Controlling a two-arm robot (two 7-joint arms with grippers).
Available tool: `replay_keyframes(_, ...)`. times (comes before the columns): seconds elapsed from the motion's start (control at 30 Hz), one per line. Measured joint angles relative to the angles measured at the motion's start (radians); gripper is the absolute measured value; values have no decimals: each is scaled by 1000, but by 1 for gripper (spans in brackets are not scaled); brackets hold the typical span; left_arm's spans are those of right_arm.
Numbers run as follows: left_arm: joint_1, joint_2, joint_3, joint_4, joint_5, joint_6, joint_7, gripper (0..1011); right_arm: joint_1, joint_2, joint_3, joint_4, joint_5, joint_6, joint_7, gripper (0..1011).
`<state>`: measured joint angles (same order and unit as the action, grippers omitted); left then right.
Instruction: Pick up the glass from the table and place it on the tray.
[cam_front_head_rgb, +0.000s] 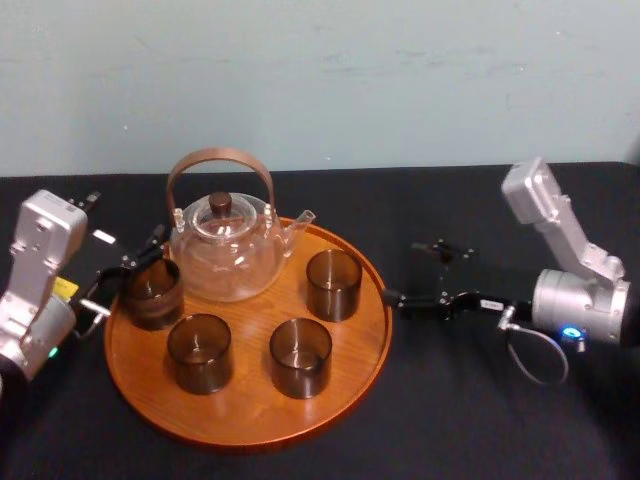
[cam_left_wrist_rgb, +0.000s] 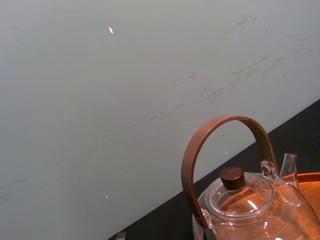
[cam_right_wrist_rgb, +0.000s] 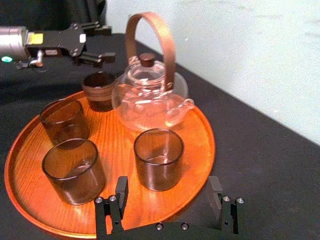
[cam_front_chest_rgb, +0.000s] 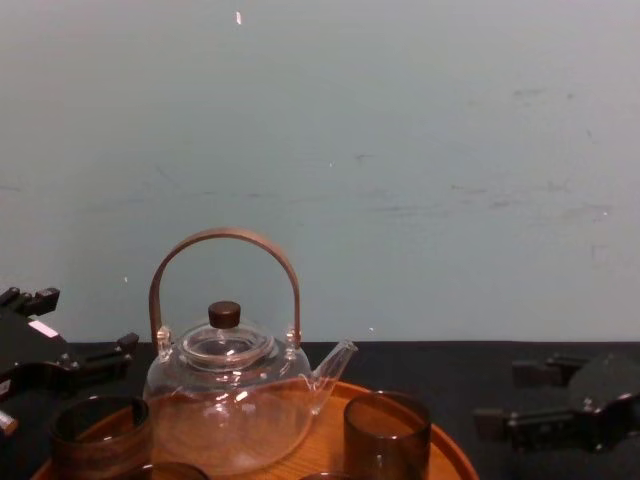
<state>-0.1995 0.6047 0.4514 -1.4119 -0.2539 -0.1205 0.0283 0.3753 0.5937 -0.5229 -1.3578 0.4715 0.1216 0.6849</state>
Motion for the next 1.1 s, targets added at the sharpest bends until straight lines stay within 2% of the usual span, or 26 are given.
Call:
replay_keyframes(0.2, 0, 0, 0, 0, 0, 0, 0, 1001, -36, 14, 38, -33, 13, -22, -57, 1002)
replay_keyframes(0.27, 0, 0, 0, 0, 0, 0, 0, 1001, -53, 11, 59, -42, 12, -35, -101, 1002)
replay_keyframes(0.43, 0, 0, 0, 0, 0, 0, 0, 1001, -103, -18, 119, -55, -5, -79, -226, 1002)
replay_keyframes(0.63, 0, 0, 0, 0, 0, 0, 0, 1002, -154, -48, 173, -71, -36, -127, -334, 1002)
replay_keyframes(0.83, 0, 0, 0, 0, 0, 0, 0, 1001, -190, -75, 205, -70, -74, -165, -408, 1002)
replay_keyframes(1.1, 0, 0, 0, 0, 0, 0, 0, 1001, -199, -103, 214, -22, -109, -191, -427, 1002)
